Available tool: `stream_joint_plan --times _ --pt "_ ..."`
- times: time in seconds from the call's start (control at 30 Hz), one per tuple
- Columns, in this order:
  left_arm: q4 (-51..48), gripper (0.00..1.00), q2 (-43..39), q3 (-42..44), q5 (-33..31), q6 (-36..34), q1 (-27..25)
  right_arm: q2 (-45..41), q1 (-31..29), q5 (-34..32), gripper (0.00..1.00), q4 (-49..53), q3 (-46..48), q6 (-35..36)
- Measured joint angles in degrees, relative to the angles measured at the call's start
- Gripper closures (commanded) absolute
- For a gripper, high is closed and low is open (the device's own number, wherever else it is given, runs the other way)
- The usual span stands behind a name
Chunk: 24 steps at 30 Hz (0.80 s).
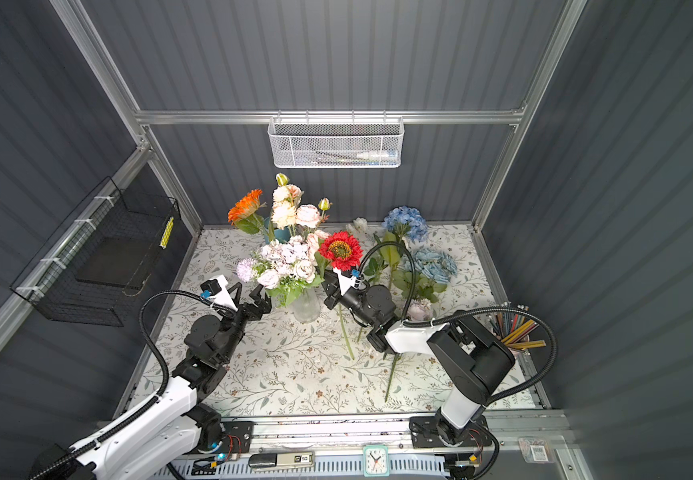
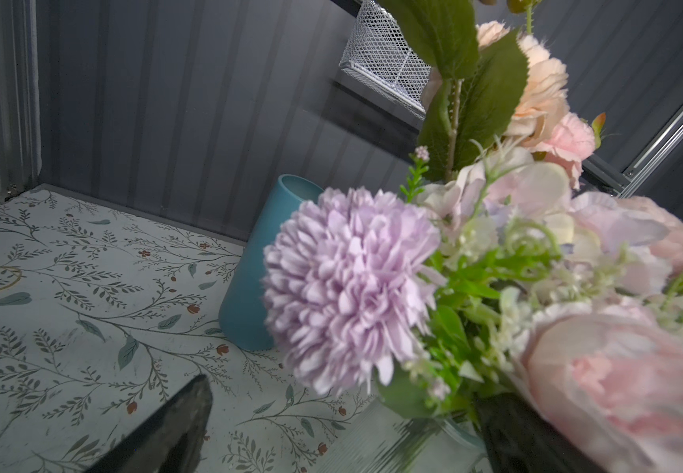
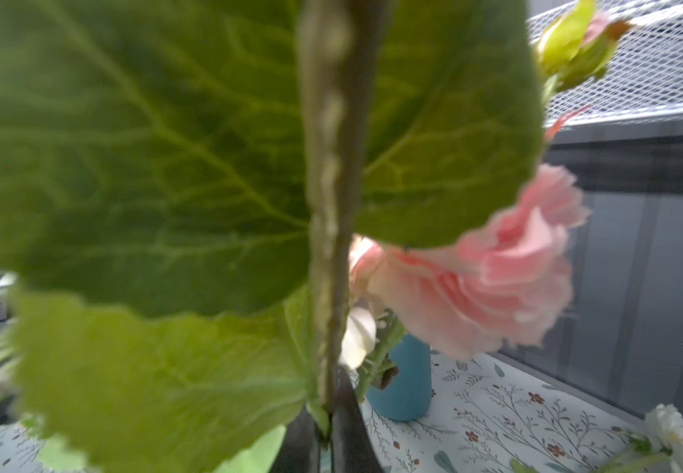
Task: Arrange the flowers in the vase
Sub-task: 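Carry the red gerbera over the glass vase with right gripper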
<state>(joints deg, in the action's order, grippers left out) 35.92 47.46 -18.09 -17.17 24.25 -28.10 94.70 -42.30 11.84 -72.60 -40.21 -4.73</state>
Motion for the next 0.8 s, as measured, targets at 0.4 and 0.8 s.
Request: stream_joint_plan --times 0.4,0.8 --pt "-0.3 0.00 -0.5 0.0 -0.2 0.0 0.0 1.5 0.0 5.1 0.84 14.1 -5.5 3.5" --pt "-0.4 0.00 -0.6 0.0 -0.7 0.0 0.0 -8.1 0.0 4.2 0.65 24.0 -0.9 7.4"
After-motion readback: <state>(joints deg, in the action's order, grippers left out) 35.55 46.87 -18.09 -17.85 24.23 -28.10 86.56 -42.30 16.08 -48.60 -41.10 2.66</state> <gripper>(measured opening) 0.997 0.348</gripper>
